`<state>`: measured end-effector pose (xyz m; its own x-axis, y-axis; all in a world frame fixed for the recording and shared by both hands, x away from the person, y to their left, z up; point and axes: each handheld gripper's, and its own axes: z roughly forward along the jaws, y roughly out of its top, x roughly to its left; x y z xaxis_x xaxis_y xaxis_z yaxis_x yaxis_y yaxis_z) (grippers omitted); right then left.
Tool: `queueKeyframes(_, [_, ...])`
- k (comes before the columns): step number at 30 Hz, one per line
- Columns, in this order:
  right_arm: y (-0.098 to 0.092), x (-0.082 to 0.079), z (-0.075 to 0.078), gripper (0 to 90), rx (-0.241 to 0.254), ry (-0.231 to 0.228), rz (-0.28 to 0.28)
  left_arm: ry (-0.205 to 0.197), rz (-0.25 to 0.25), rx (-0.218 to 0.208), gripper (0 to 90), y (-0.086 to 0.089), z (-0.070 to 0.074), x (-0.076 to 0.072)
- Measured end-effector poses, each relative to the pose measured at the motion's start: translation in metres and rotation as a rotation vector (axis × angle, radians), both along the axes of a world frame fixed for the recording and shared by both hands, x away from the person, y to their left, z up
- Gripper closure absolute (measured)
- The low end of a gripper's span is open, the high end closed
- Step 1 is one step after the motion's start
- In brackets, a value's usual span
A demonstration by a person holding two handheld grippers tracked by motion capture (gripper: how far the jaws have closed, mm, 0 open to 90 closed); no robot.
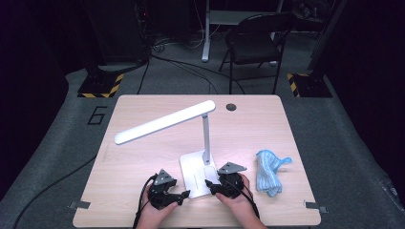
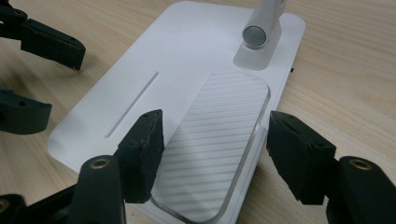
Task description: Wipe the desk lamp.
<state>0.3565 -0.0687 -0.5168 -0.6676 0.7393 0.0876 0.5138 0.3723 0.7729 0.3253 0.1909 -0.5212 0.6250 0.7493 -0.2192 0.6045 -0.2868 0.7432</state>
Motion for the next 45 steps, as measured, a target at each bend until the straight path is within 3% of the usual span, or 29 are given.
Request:
queueKeyframes(8, [0.000, -0.002, 0.000, 39.2, 0.007, 0.000, -0.003, -0.007, 0.016, 0.005, 26.1, 0.009, 0.001, 0.006])
queueKeyframes(15, [0.002, -0.003, 0.000, 41.3, 0.005, -0.011, 0.030, -0.032, 0.040, 0.010, 25.6, 0.018, 0.002, 0.012])
queueKeyframes(25, [0.003, -0.003, 0.000, 42.7, 0.012, -0.002, 0.065, -0.038, 0.063, 0.007, 24.3, 0.028, 0.001, 0.022])
queueKeyframes(30, [-0.003, -0.002, 0.001, 44.9, 0.001, -0.014, 0.047, -0.046, 0.042, 0.025, 22.1, 0.028, -0.001, 0.028])
queueKeyframes(38, [-0.018, 0.003, 0.001, 43.1, 0.010, -0.011, -0.049, -0.049, 0.033, 0.011, 20.9, 0.024, -0.003, 0.035])
queueKeyframes(39, [-0.020, 0.003, 0.001, 42.7, 0.002, -0.017, -0.040, -0.049, 0.030, 0.009, 20.9, 0.023, -0.003, 0.036])
queueKeyframes(45, [-0.024, -0.013, 0.007, 38.8, 0.035, -0.015, -0.044, -0.056, 0.006, 0.022, 20.9, 0.016, -0.003, 0.041])
